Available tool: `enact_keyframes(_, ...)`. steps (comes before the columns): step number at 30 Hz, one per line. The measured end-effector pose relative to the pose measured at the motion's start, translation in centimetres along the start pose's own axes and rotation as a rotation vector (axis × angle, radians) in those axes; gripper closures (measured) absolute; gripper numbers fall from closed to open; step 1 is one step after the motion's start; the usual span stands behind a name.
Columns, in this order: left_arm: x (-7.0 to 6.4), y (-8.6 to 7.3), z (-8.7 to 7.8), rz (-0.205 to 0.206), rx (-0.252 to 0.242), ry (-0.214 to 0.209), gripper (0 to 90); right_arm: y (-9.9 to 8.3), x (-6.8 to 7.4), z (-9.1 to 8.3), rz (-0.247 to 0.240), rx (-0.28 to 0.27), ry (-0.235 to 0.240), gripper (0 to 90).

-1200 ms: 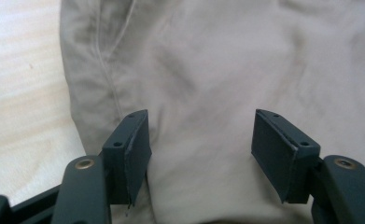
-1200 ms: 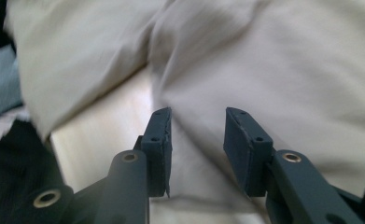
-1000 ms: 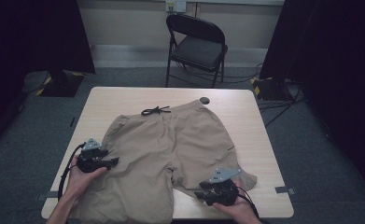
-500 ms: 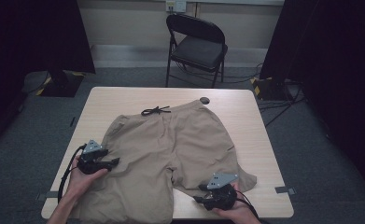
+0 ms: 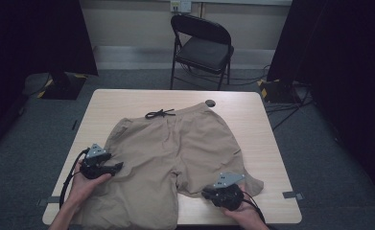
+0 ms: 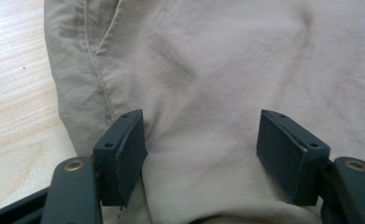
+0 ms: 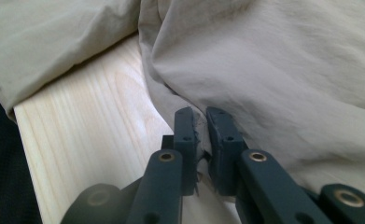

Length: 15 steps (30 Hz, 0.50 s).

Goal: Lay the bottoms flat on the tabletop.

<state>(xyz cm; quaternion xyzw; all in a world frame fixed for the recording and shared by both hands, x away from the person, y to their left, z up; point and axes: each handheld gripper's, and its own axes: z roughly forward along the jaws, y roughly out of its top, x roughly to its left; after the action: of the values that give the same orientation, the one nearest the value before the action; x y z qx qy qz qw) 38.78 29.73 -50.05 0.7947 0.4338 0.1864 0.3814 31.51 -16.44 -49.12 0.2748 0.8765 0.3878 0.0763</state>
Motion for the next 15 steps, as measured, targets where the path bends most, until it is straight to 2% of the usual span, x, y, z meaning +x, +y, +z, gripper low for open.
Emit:
enact_keyframes(6,0.0,0.0,0.0,-0.002,-0.001,-0.001,32.3,0.5,-0.5,0.1,0.034,-0.028,0.021,84.4)
enact_keyframes(8,0.1,0.0,0.0,-0.004,-0.001,-0.003,32.2,0.8,-0.7,-0.2,0.055,-0.053,0.021,84.7)
enact_keyframes(10,0.2,0.0,0.0,-0.023,-0.007,-0.015,32.3,1.3,-1.1,-0.7,0.075,-0.091,0.020,84.7)
enact_keyframes(12,0.3,0.0,-0.1,-0.027,-0.009,-0.015,32.3,2.1,-1.4,-1.0,0.103,-0.125,0.039,85.0)
enact_keyframes(15,0.0,0.0,0.0,-0.005,0.000,-0.001,32.3,3.6,-1.7,-1.6,0.112,-0.169,0.033,85.3)
